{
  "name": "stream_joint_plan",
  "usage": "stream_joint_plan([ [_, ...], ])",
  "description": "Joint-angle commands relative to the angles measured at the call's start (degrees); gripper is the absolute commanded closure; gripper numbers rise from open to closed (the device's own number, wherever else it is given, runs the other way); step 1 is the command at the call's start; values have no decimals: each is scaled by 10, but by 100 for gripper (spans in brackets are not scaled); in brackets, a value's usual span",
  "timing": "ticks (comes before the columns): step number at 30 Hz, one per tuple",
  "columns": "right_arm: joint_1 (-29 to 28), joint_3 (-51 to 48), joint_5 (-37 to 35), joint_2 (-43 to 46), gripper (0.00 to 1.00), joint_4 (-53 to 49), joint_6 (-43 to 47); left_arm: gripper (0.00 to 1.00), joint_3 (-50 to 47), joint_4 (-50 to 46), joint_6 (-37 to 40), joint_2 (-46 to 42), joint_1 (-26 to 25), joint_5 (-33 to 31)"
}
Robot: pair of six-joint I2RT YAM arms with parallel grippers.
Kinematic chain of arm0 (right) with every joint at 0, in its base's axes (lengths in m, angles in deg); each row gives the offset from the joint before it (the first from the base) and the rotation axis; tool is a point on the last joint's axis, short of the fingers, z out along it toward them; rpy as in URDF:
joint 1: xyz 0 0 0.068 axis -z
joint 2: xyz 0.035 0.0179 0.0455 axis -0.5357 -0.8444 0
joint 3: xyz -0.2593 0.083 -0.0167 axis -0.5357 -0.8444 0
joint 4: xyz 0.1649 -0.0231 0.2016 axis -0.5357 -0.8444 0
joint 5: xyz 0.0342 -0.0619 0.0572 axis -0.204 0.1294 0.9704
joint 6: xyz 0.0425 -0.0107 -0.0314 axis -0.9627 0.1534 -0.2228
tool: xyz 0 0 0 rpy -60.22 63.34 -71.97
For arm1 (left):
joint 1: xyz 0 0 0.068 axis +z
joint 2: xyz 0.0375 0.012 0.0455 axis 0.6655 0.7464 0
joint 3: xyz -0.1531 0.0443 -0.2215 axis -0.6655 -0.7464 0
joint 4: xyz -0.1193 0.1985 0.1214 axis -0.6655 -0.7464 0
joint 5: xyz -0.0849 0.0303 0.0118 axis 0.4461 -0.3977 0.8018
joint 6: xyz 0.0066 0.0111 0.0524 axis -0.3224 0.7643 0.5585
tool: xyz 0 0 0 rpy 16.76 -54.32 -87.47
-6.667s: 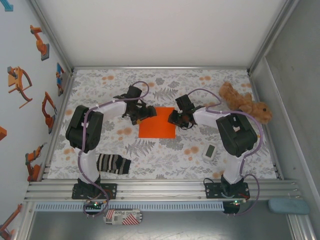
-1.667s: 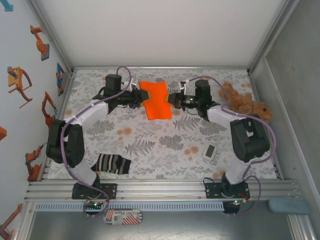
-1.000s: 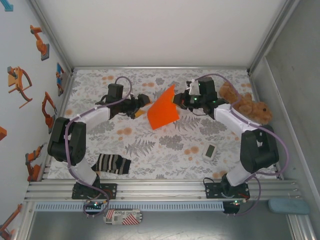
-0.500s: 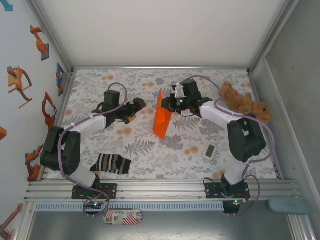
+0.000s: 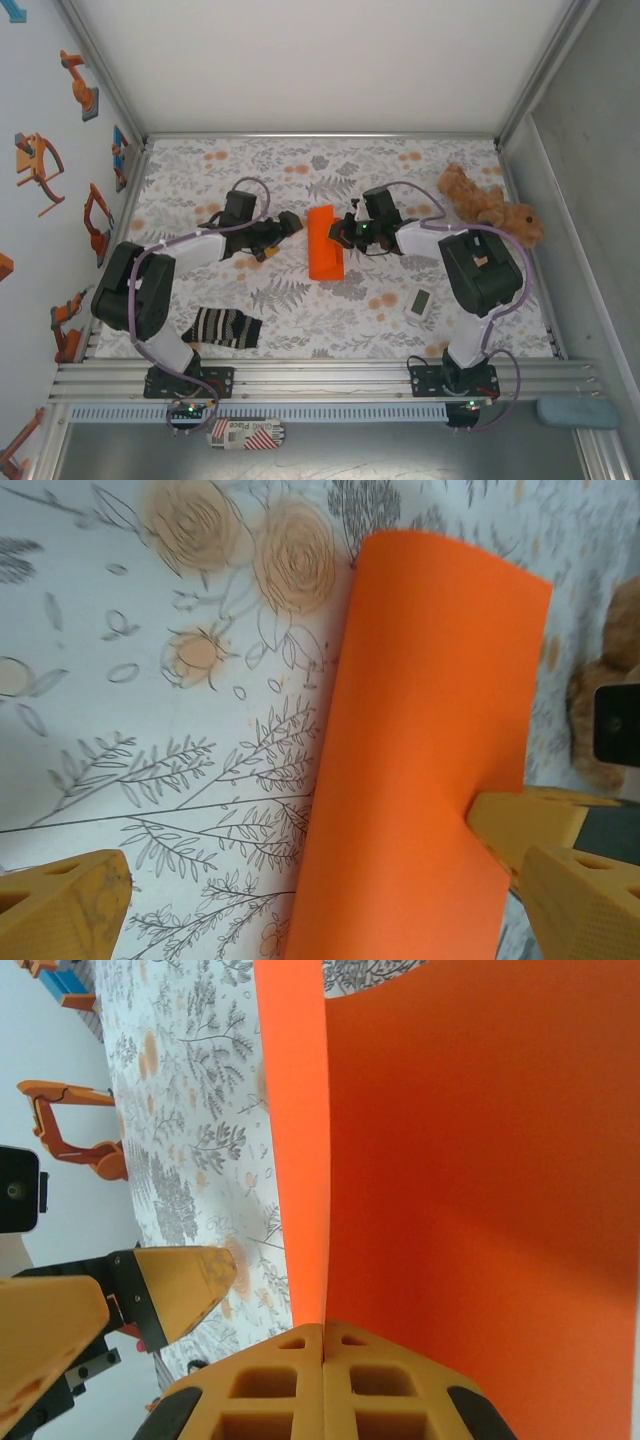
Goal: Fold a paper plane with a square sheet of paper (pick it up from the middle)
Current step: First fold in half a square sheet of paper at the center of the table.
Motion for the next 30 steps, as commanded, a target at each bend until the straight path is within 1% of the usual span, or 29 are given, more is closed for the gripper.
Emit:
stream_joint_plan([
  [1, 0, -7, -23, -15, 100, 24, -11, 1, 35, -46, 36, 24, -20, -9],
  [4, -1, -7, -30, -23, 100, 21, -10, 4, 51, -61, 38, 42, -32, -18],
  [11, 0, -5, -31, -43, 100, 12, -8, 14, 93, -83, 44, 83, -53, -12],
  [15, 0, -4, -33, -45, 100, 9, -7, 20, 127, -127, 67, 107, -62, -23],
  [17, -1, -3, -32, -46, 100, 8, -7, 22, 141, -144, 76, 118, -66, -28],
  [20, 0, -2, -32, -47, 100, 7, -6, 29, 157, -154, 81, 131, -72, -29],
  [30, 0, -2, -31, -47, 100, 7, -4, 44, 199, -191, 94, 159, -81, -58],
])
